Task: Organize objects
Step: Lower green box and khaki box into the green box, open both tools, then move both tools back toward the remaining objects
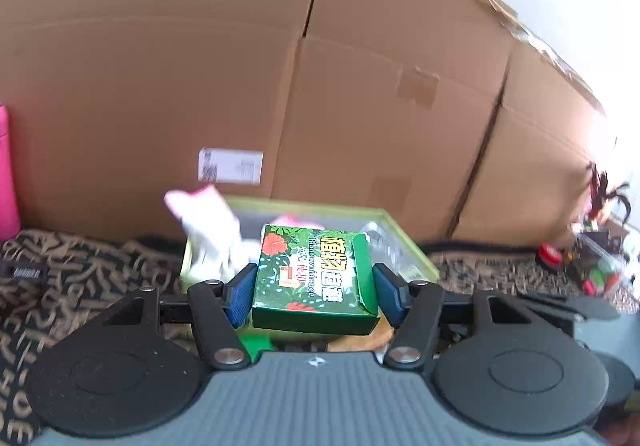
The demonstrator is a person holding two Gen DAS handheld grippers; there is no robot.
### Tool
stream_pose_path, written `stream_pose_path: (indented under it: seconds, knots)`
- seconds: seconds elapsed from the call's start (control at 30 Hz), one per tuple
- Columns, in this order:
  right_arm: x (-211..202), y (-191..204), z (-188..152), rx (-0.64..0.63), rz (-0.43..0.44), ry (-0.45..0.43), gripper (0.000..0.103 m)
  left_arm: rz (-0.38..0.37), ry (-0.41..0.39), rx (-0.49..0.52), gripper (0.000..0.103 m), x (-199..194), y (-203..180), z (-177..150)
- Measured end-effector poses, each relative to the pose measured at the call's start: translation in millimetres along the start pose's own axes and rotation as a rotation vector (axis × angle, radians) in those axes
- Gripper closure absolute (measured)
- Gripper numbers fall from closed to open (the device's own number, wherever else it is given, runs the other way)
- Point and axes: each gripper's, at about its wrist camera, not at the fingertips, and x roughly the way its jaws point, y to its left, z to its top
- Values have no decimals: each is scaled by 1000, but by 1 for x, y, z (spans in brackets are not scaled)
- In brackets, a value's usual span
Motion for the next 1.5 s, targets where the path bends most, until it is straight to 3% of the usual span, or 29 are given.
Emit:
stream_pose_path:
  seconds: [0.1,0.3,0.57,0.63,0.7,0.73,0.77,0.83,1.07,1.2,1.5]
  knots:
    - [11,-9,14,-13,-30,-24,81,17,-20,7,39,22,-3,22]
    - [51,-29,30,-3,-72,-19,81,16,25,-59,39,76,8,46]
    - [109,-47,29,10,-103,36,81,63,79,-65,39,127,25,47]
    - [122,-49,24,11,-107,60,80,74,73,-74,35,134,31,44]
    - [134,-50,17,-9,-101,83,67,130,63,-69,6,139,33,39]
    - [138,-50,14,-19,-108,92,42,176,69,-69,5,140,32,36]
    - [138,-50,10,-27,-122,87,24,196,71,-60,5,140,33,34]
    - [133,-51,2,-42,-129,44,10,189,80,-53,5,140,35,29]
    - [121,-51,-2,-20,-131,46,3,215,62,-19,5,121,28,23]
    - [96,-48,0,18,-123,3,0,283,53,40,5,96,13,21]
    - [15,-35,-21,131,-126,-50,0,268,-15,81,5,24,-10,-6]
